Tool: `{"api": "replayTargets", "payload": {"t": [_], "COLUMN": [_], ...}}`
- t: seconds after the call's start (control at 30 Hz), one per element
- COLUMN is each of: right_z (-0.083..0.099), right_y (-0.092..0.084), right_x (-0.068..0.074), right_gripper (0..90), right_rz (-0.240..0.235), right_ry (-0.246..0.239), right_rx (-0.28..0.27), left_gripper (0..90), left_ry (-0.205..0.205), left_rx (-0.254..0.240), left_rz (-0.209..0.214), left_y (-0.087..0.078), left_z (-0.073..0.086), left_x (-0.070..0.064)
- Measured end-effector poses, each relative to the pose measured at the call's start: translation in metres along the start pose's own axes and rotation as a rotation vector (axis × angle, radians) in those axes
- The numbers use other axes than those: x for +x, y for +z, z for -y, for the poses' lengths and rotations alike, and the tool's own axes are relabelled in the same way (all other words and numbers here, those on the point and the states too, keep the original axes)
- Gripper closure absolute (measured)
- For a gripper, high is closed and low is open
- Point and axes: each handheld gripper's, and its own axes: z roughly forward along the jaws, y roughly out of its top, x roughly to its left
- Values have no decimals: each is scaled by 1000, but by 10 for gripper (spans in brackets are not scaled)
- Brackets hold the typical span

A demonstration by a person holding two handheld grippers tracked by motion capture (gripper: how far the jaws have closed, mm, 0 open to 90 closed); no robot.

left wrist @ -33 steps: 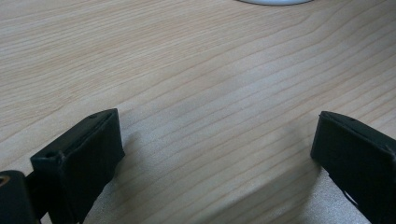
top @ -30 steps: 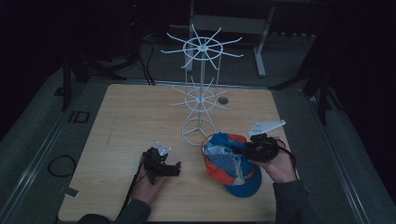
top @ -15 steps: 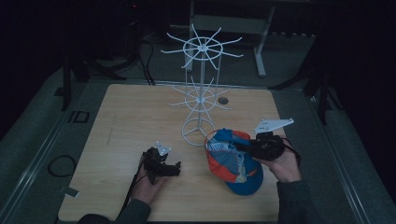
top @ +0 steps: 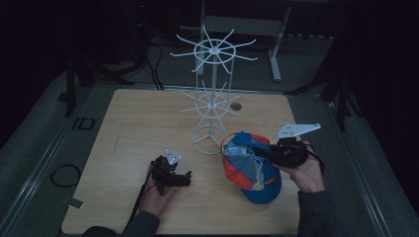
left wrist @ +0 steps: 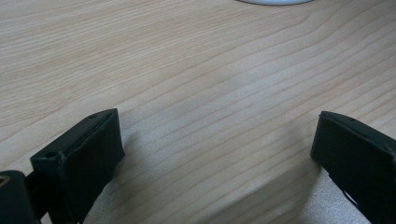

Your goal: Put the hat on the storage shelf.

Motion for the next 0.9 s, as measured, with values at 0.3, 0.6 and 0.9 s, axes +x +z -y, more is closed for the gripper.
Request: {"api": "replayTargets", "payload": {"t": [0.3, 0.6, 0.9], "right_z": [-1, -3, -4], "right_y": [-10, -18, -23], "right_x": [-4, -6, -7], "right_gripper": [843, 843, 843], "right_rz": [10, 16, 26], "right_ry": [16, 26, 35], "right_rx": [-38, -69, -101], "left_gripper": [26, 26, 26], "left_ry": [0, 0, -2], "left_rx": [0, 0, 0], "left_rz": [0, 0, 1], "left_y": [0, 0, 0], "left_z": [0, 0, 0], "left_x": [0, 0, 0]}}
